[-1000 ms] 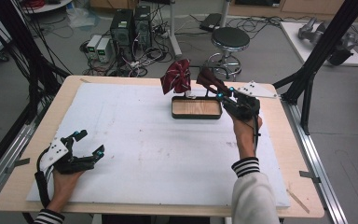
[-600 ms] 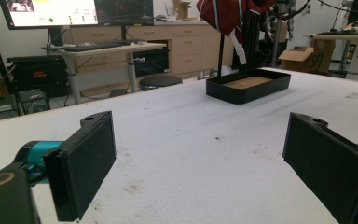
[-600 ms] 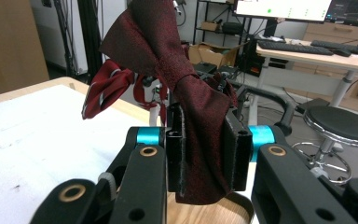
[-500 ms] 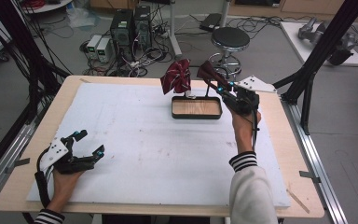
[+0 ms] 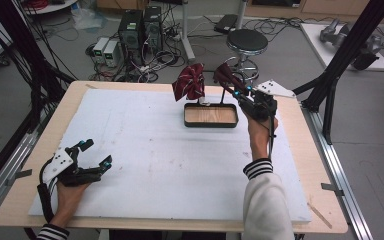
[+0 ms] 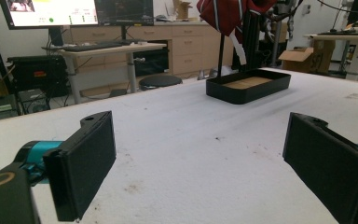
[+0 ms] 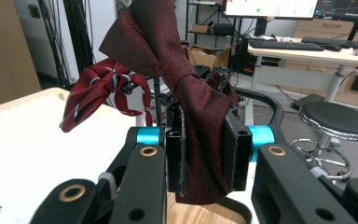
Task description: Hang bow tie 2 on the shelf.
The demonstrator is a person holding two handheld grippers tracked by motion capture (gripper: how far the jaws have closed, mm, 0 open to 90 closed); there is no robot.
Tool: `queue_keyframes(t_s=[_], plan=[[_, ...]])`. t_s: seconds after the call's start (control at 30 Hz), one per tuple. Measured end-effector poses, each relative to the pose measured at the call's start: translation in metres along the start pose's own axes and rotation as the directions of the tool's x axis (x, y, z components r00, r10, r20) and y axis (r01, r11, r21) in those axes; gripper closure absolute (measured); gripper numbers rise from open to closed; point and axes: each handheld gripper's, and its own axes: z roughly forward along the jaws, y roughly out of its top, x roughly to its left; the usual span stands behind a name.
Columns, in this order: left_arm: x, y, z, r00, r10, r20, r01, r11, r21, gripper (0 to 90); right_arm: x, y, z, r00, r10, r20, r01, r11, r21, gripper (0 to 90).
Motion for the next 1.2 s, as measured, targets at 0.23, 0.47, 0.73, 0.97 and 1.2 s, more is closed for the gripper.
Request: queue_keyframes(t_s=[0.23, 0.47, 0.73, 0.97, 1.2], plan=[[0.0, 0.0, 0.0, 1.0, 0.0, -0.001, 0.0, 1.0, 0.001, 9.7, -0.004, -0.004, 0.004, 0.9989, 0.038, 0.027, -0.038, 0.9993, 0.0, 74.5], [0.0, 0.0, 0.0, 1.0, -0.001, 0.0, 0.001, 1.0, 0.0, 9.8, -0.007, -0.009, 0.01, 0.9965, 0.066, 0.052, -0.067, 0.9976, 0.019, 74.4], [0.0, 0.0, 0.0, 1.0, -0.002, 0.001, 0.002, 1.0, 0.001, 9.8, -0.011, -0.015, 0.015, 0.9924, 0.094, 0.079, -0.099, 0.9934, 0.057, 74.4], [0.0, 0.0, 0.0, 1.0, 0.0, 0.001, 0.0, 1.0, 0.001, 9.8, -0.015, -0.019, 0.017, 0.9905, 0.107, 0.087, -0.114, 0.9897, 0.086, 74.3], [0.0, 0.0, 0.0, 1.0, 0.0, 0.002, 0.0, 1.0, 0.001, 9.8, -0.018, -0.024, 0.02, 0.9913, 0.104, 0.081, -0.115, 0.9843, 0.135, 74.0]])
